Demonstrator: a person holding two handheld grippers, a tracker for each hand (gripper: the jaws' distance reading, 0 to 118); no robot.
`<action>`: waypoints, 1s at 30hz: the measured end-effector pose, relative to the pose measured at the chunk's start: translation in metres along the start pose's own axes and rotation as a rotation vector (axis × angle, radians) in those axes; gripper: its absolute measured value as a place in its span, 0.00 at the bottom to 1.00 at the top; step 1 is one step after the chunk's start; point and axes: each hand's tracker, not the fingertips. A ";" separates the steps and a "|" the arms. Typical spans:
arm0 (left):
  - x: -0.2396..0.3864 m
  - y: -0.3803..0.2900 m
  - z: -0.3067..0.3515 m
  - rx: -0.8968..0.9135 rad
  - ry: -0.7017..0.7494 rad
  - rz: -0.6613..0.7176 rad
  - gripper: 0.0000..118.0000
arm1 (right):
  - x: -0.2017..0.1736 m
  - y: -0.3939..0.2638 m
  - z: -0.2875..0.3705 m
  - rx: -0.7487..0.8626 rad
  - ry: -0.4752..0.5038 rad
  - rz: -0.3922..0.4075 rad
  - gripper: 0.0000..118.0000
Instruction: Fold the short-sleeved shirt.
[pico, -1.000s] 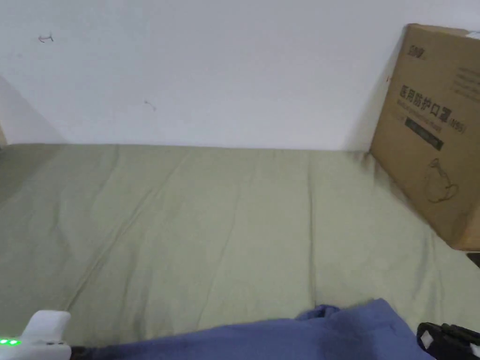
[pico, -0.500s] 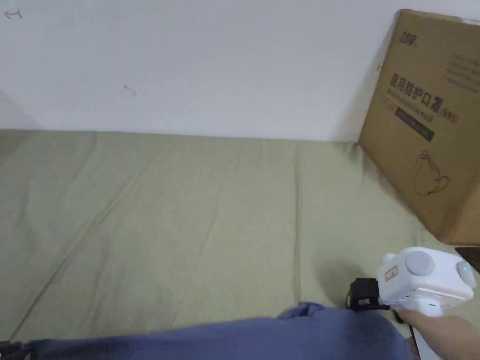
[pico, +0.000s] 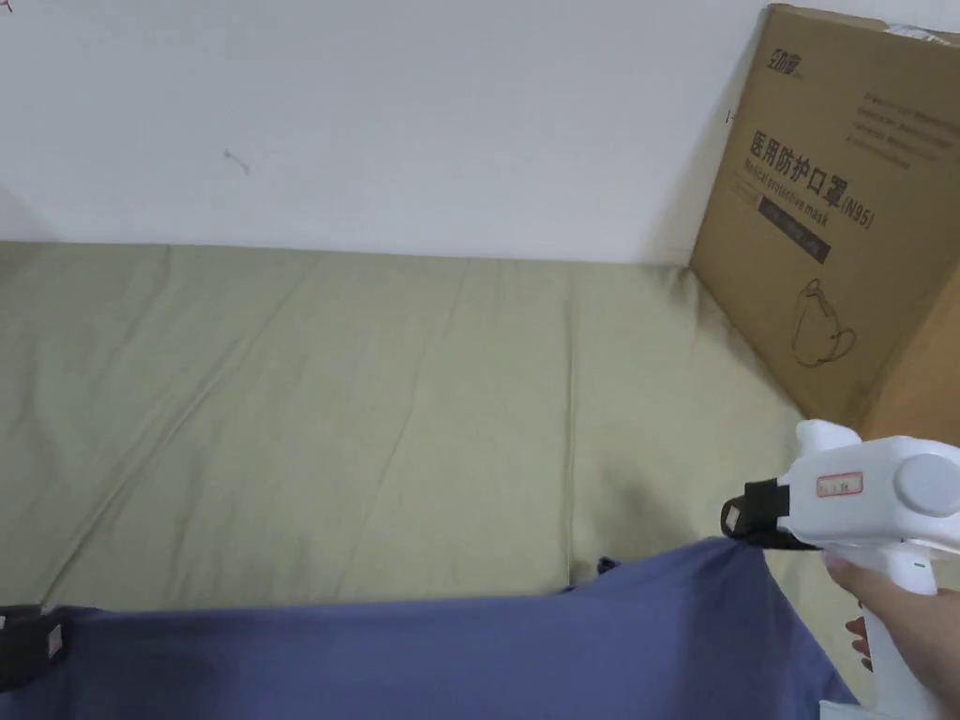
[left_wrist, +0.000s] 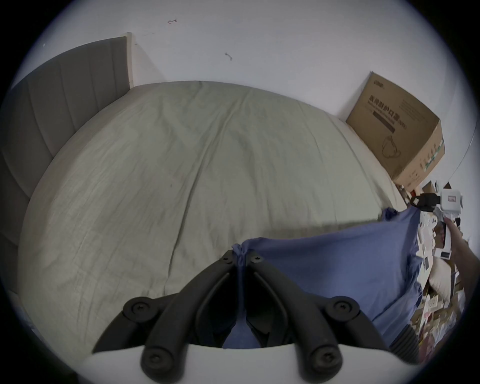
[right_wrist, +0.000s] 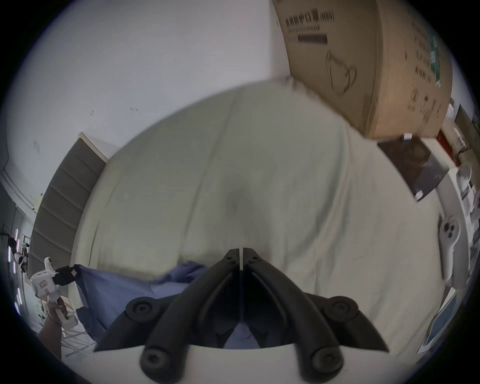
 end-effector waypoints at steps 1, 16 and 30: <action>0.000 0.003 0.002 0.011 0.001 0.002 0.03 | -0.002 0.003 0.007 0.008 0.001 0.003 0.00; 0.011 -0.021 0.072 0.009 -0.113 -0.148 0.03 | 0.013 -0.118 0.149 0.064 0.097 -0.111 0.00; -0.023 -0.134 0.132 -0.036 -0.181 -0.101 0.72 | 0.039 -0.257 0.179 0.025 0.045 -0.271 0.25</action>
